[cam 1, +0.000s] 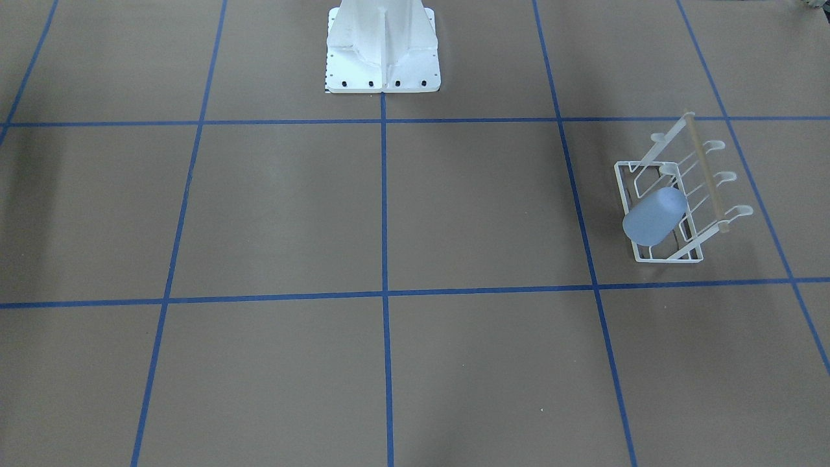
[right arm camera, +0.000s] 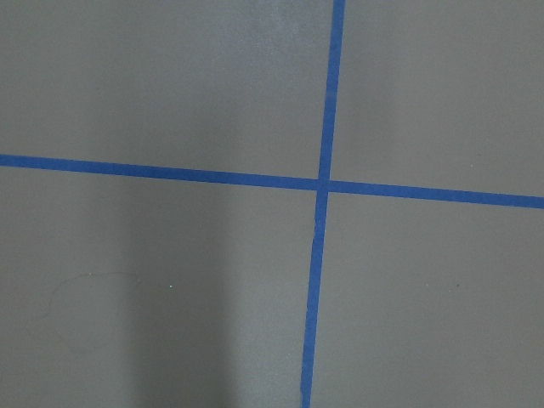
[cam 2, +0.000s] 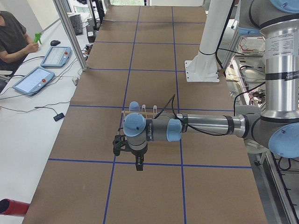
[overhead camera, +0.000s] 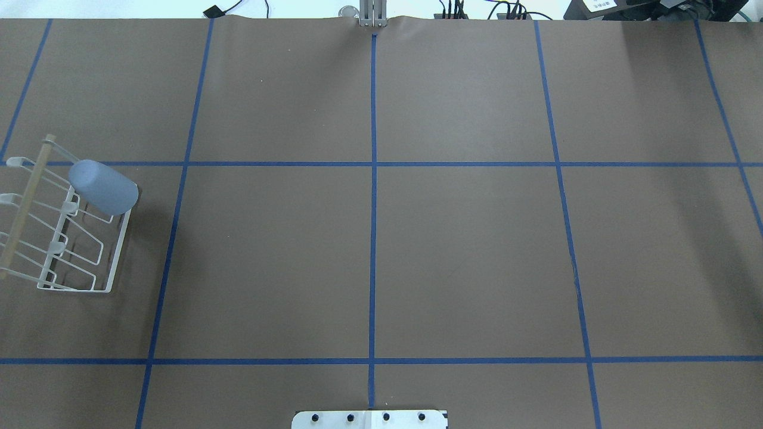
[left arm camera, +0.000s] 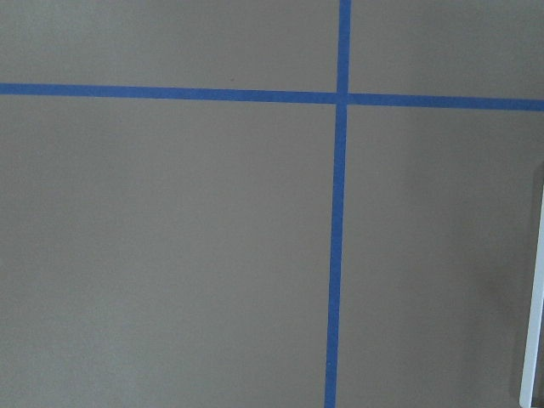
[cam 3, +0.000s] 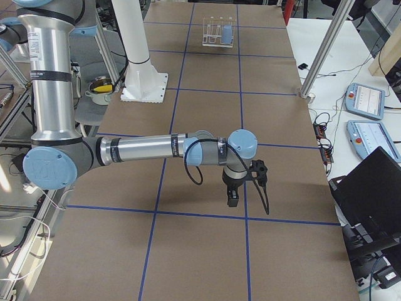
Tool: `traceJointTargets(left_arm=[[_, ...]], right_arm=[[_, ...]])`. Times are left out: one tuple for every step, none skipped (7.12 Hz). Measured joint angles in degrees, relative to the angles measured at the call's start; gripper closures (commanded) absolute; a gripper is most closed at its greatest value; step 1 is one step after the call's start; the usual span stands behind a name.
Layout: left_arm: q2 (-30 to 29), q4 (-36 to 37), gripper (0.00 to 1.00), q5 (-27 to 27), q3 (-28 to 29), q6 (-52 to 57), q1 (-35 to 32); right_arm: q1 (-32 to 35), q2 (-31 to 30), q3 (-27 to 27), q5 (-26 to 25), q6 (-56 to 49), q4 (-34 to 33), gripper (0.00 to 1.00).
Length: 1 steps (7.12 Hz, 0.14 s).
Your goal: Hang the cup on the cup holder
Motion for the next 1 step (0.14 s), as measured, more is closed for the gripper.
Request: traceJointTargets(left_arm=[[0.0,0.0,0.02,0.0,-0.2,-0.1,0.0]], right_arm=[[0.0,0.0,0.0,0.0,0.0,0.0,0.0]])
